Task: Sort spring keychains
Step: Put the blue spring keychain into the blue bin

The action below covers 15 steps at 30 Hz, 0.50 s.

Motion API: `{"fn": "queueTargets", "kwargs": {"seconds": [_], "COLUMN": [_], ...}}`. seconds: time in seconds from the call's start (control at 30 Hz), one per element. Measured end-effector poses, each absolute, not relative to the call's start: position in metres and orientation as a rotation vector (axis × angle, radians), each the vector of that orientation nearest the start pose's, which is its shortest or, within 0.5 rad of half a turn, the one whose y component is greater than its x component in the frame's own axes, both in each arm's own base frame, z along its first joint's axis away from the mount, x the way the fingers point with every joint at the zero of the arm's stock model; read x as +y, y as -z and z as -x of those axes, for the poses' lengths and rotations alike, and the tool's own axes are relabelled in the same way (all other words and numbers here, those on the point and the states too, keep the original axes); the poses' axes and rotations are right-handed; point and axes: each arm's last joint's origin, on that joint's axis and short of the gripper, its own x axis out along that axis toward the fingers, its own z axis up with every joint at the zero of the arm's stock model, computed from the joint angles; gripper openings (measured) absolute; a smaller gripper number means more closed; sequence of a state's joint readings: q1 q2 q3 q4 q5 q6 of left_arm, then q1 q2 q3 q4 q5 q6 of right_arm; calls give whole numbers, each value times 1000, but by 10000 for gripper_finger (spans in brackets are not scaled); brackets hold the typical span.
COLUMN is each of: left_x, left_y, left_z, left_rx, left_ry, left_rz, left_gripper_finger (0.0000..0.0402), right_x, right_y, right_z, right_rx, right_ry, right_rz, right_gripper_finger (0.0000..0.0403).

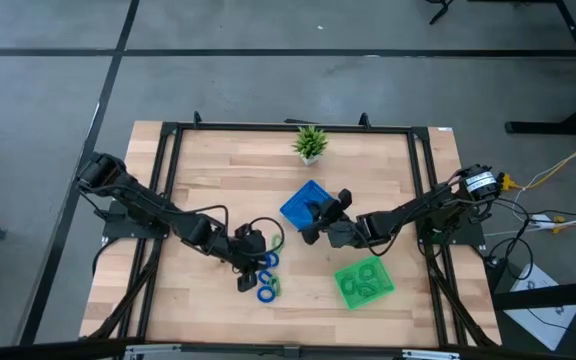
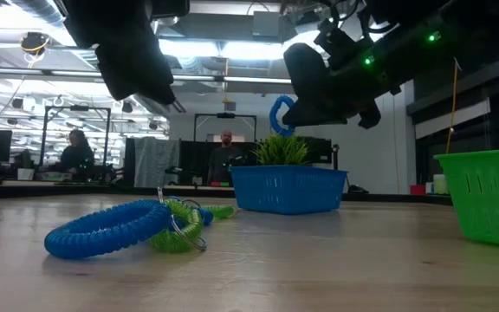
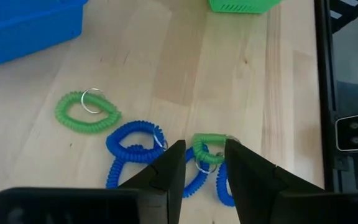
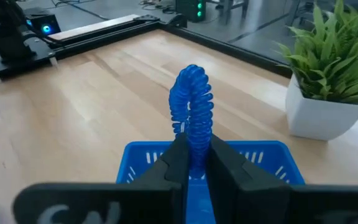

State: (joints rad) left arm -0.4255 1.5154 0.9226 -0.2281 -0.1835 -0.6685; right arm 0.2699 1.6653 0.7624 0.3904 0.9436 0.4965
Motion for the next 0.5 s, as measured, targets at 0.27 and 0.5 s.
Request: {"fn": "queueTargets", "kwargs": {"seconds": [0.27,0.5], "left_x": [-121,-121], "left_y": [-209,-209], "left_z": [-282,-282], "left_rx": [820,812], "left_ry": [-69,-84], "left_rz": [402,395], "left_gripper_finger": [104,102], "right_x": [57,48], "right_y": [-168,-164], "right_z": [-315,-316], "right_rx": [278,319], "right_ry": [679,654], "right_rz": [-236,-311], "right_gripper_finger": [48,100]}}
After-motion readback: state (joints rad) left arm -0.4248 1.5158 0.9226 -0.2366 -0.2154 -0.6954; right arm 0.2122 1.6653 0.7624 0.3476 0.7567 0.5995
